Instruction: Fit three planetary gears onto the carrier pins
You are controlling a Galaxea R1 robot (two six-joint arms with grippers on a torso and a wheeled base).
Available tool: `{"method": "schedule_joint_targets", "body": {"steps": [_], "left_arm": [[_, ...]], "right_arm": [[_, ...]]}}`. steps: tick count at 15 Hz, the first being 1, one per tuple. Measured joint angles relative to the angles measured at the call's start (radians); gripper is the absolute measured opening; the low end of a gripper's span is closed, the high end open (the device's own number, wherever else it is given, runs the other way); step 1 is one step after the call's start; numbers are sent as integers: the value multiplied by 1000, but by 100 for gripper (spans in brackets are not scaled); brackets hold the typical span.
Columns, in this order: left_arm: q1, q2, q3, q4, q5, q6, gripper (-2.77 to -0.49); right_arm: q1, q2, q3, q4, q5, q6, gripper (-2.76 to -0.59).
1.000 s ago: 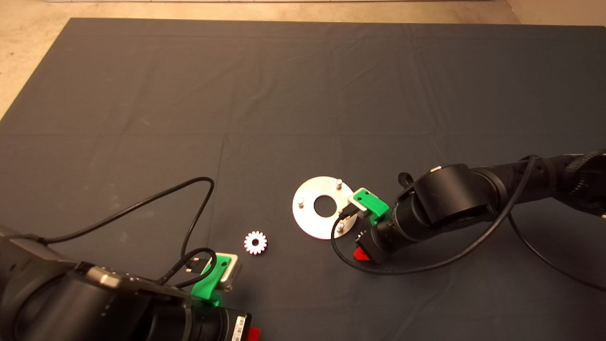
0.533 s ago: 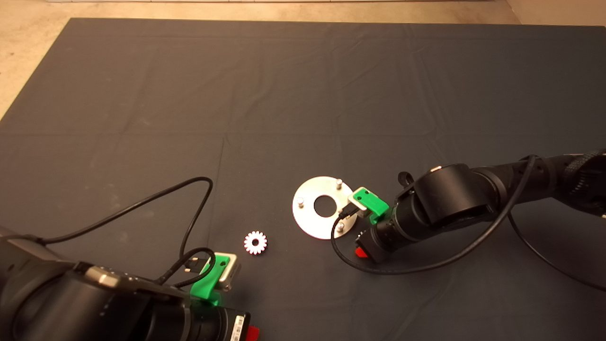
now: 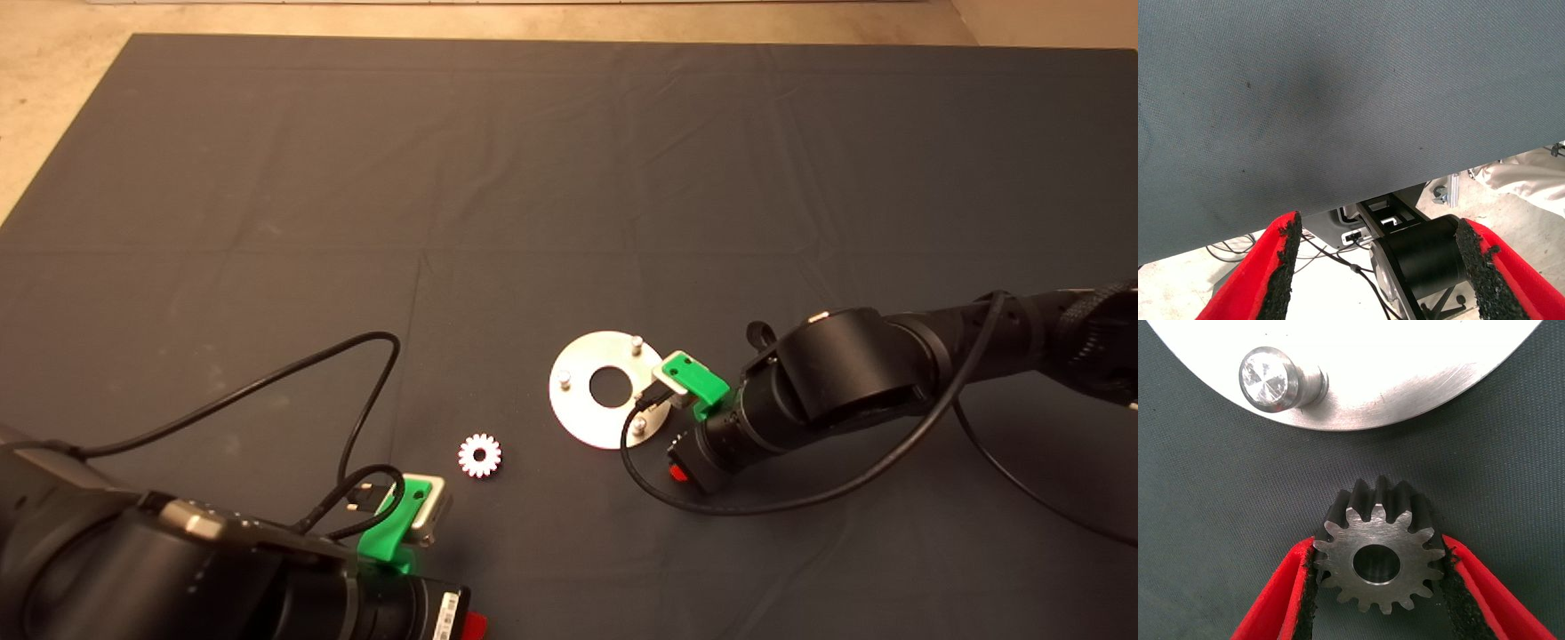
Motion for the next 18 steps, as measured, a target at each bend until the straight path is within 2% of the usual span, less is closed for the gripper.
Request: {"method": "schedule_joint_targets", "body": {"steps": [13, 18], "left_arm": [[0, 0, 0, 0, 0, 0, -164], [0, 0, 0, 1, 0, 0, -164]], "right_arm": [[0, 2, 1, -2, 0, 0, -229], [0, 5, 2, -3, -6, 0, -234]]}}
